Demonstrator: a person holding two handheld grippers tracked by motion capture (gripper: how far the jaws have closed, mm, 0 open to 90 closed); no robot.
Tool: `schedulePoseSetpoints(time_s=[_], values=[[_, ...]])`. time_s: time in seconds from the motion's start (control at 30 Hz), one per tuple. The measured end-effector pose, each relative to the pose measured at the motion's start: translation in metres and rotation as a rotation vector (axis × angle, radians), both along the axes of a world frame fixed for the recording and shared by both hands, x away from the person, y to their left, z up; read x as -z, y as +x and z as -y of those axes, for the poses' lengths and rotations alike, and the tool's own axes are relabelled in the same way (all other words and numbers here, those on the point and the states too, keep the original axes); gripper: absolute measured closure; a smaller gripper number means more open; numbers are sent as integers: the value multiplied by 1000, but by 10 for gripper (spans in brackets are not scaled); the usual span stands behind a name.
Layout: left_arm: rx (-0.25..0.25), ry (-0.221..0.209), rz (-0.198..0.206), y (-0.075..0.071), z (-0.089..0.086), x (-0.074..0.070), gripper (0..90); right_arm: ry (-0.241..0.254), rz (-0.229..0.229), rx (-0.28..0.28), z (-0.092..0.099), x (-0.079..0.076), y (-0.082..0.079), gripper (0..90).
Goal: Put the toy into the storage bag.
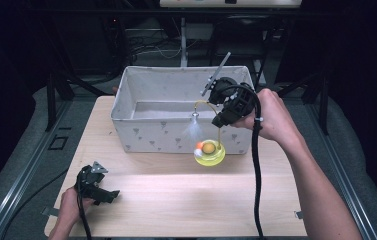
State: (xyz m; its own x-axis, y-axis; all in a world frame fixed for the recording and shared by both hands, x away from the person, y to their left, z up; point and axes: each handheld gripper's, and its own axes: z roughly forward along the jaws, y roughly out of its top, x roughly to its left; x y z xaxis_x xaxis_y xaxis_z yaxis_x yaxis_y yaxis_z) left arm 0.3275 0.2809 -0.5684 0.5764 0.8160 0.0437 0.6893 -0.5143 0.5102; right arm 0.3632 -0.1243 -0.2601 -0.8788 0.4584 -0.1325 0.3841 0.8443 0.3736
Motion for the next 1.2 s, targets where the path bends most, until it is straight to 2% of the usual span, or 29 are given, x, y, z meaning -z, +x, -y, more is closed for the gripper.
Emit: schedulePoseSetpoints(time_s=[0.47, 0.73, 1.2], values=[[1, 3, 2, 0, 1, 0, 1, 4, 10, 12, 2, -21, 3, 886], [4, 0, -1, 0, 0, 0, 1, -1, 28, 17, 3, -40, 6, 886], [6, -1, -6, 0, 0, 0, 1, 5, 54, 38, 7, -61, 8, 886]])
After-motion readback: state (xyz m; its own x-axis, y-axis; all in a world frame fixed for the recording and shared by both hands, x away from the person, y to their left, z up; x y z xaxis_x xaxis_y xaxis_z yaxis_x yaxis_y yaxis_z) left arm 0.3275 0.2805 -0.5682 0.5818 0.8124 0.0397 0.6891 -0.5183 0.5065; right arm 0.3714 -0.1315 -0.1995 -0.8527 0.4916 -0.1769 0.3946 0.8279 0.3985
